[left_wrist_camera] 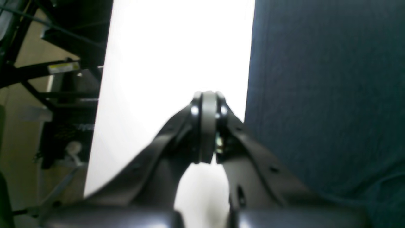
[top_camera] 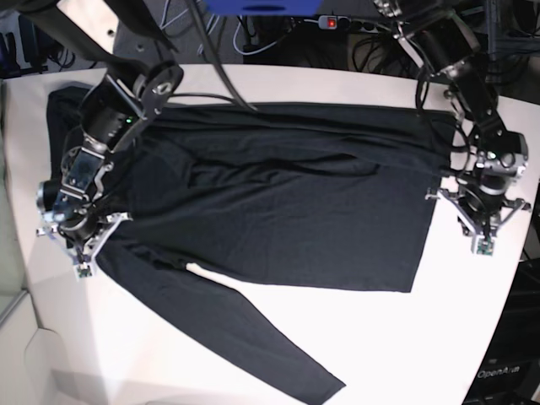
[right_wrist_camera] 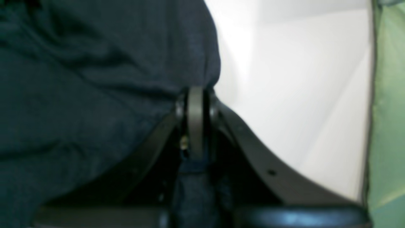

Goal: Fold the T-shirt properly
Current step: 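Release the left gripper and grasp the shirt's side edge lower down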

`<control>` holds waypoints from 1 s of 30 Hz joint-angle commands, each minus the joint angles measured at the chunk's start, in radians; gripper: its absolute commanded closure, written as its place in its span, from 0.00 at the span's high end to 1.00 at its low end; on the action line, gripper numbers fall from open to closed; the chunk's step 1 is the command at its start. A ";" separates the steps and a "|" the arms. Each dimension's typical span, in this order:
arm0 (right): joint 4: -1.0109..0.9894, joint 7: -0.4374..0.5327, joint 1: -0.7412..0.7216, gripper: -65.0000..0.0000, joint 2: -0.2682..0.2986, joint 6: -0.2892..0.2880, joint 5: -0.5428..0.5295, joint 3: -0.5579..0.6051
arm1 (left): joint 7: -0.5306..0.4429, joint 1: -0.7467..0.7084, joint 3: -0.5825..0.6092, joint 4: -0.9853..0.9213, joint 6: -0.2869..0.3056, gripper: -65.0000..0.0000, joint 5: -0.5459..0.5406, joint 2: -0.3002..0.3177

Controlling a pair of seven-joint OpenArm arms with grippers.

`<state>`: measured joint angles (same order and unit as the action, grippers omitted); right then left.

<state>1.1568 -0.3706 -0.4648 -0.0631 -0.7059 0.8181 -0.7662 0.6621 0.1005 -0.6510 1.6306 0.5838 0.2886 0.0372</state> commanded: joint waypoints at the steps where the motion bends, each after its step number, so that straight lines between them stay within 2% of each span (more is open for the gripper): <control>1: 0.019 0.022 -0.030 0.00 0.007 0.008 -0.012 0.006 | -0.021 0.034 0.000 0.009 -0.008 0.00 -0.004 0.010; 5: 0.019 0.022 -0.030 0.00 0.001 0.008 -0.012 0.006 | -0.028 0.089 0.001 -0.060 -0.008 0.00 -0.004 0.013; 9: 0.019 0.022 -0.030 0.00 -0.005 0.008 -0.009 0.007 | -0.037 0.152 0.000 -0.166 -0.008 0.24 -0.010 0.019; 12: 0.019 0.022 -0.030 0.00 -0.007 0.008 -0.009 0.007 | -0.080 0.195 0.004 -0.224 -0.008 0.43 -0.009 0.017; 14: 0.018 0.022 -0.030 0.00 -0.007 0.008 -0.009 0.007 | -0.110 0.227 0.004 -0.290 -0.008 0.50 -0.005 0.016; 19: 0.018 0.018 -0.025 0.00 -0.008 0.008 -0.009 0.030 | -0.153 0.344 0.001 -0.513 -0.008 0.51 -0.004 0.023; 23: 0.019 0.017 0.001 0.00 -0.008 0.008 -0.010 0.064 | -0.250 0.417 0.000 -0.708 -0.014 0.51 -0.005 0.043; 24: 0.021 0.017 0.010 0.00 -0.008 0.008 -0.010 0.067 | -0.276 0.425 -0.002 -0.741 -0.040 0.51 -0.009 0.046; 28: 0.021 0.020 0.013 0.00 -0.008 0.008 -0.010 0.069 | -0.396 0.428 0.003 -0.809 -0.218 0.51 -0.010 0.045; 30: 0.021 0.020 0.013 0.00 -0.008 0.008 -0.010 0.070 | -0.446 0.428 0.006 -0.820 -0.258 0.51 -0.010 0.046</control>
<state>1.1587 -0.3698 -0.4232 -0.0776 -0.7055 0.8150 -0.7036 0.2497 0.4904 -0.6514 0.7918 0.3218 0.2913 0.0719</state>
